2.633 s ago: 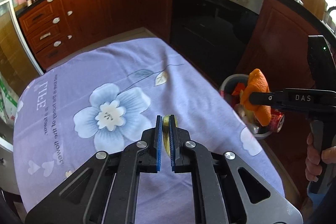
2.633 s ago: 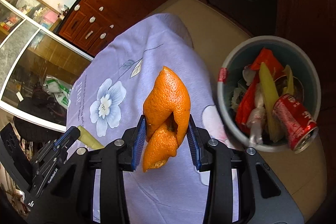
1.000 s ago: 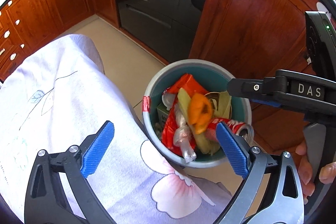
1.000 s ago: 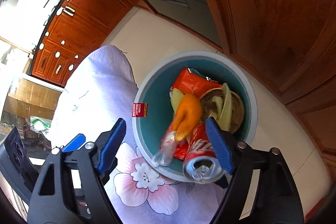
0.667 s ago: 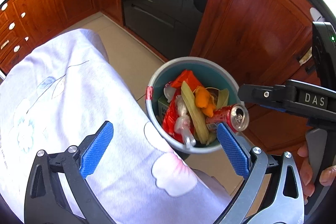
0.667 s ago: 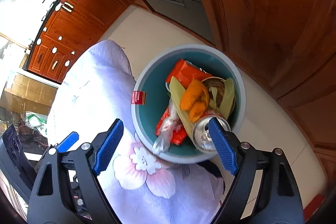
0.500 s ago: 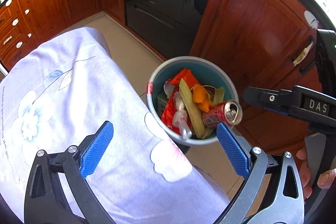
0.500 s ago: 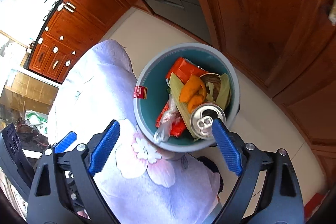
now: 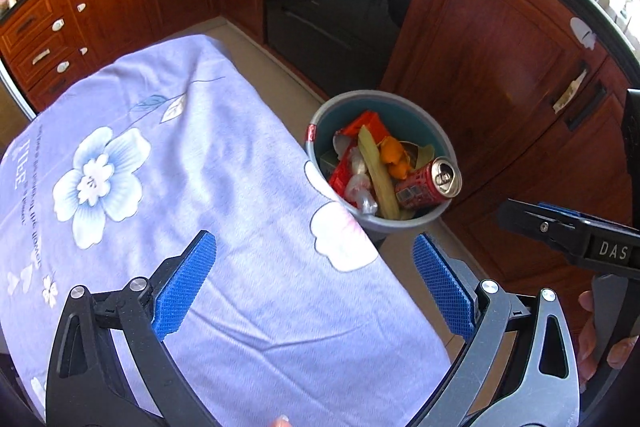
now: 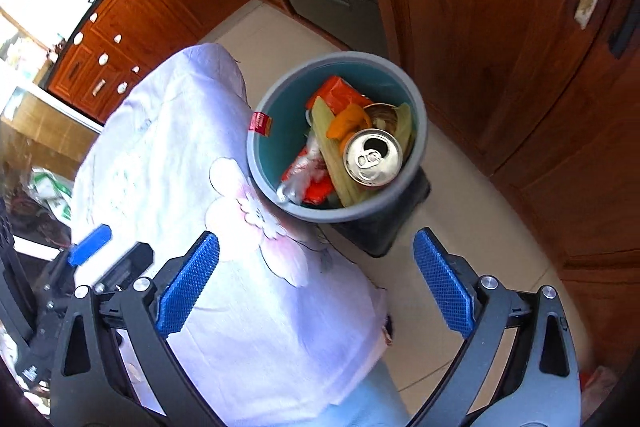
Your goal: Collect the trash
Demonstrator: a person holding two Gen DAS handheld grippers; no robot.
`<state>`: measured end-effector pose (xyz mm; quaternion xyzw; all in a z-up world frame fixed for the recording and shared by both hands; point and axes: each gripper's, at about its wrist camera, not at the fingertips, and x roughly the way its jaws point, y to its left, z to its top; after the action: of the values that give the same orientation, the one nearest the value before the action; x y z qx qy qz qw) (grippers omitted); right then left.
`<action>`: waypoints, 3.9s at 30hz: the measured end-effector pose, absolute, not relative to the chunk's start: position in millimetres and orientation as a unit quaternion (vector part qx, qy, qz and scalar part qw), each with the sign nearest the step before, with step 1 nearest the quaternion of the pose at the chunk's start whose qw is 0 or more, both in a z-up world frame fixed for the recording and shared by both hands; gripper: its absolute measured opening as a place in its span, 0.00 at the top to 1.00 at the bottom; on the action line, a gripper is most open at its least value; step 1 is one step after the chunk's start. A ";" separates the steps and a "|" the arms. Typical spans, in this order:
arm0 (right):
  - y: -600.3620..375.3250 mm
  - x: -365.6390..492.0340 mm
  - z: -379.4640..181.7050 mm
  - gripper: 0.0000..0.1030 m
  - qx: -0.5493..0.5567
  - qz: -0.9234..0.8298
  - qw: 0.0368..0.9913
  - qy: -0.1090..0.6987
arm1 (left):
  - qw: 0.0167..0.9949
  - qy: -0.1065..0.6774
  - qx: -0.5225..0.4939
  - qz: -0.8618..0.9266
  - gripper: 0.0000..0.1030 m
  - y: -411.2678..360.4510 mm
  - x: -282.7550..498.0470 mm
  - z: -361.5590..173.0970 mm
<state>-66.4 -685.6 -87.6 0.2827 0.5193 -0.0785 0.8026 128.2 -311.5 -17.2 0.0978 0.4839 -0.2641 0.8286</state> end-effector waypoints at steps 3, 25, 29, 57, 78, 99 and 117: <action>-680.7 -77.2 -81.0 0.09 0.260 -0.092 0.810 0.517 | 0.834 0.477 0.093 -0.263 0.04 -303.1 118.3 -11.4; -644.5 -120.7 -70.7 0.09 0.187 -0.132 0.822 0.521 | 0.852 0.454 0.089 -0.244 0.04 -261.2 68.6 -5.7; -644.9 -120.9 -73.1 0.09 0.186 -0.135 0.820 0.525 | 0.851 0.456 0.088 -0.247 0.04 -261.2 68.6 -8.1; -643.0 -108.9 -94.1 0.09 0.182 -0.134 0.806 0.547 | 0.842 0.471 0.092 -0.247 0.04 -262.0 75.2 -29.3; -643.2 -106.4 -97.3 0.09 0.179 -0.134 0.804 0.550 | 0.840 0.473 0.094 -0.247 0.04 -263.9 76.3 -35.0; -643.7 -98.4 -100.0 0.09 0.174 -0.131 0.803 0.555 | 0.837 0.473 0.085 -0.262 0.04 -264.1 77.2 -35.9; -643.4 -96.3 -99.7 0.09 0.173 -0.130 0.801 0.558 | 0.832 0.481 0.090 -0.261 0.04 -264.9 79.4 -40.5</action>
<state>-96.3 -643.4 -99.7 0.1733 0.5579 -0.1304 0.8011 79.4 -264.9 -40.5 0.0903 0.4811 -0.2607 0.8321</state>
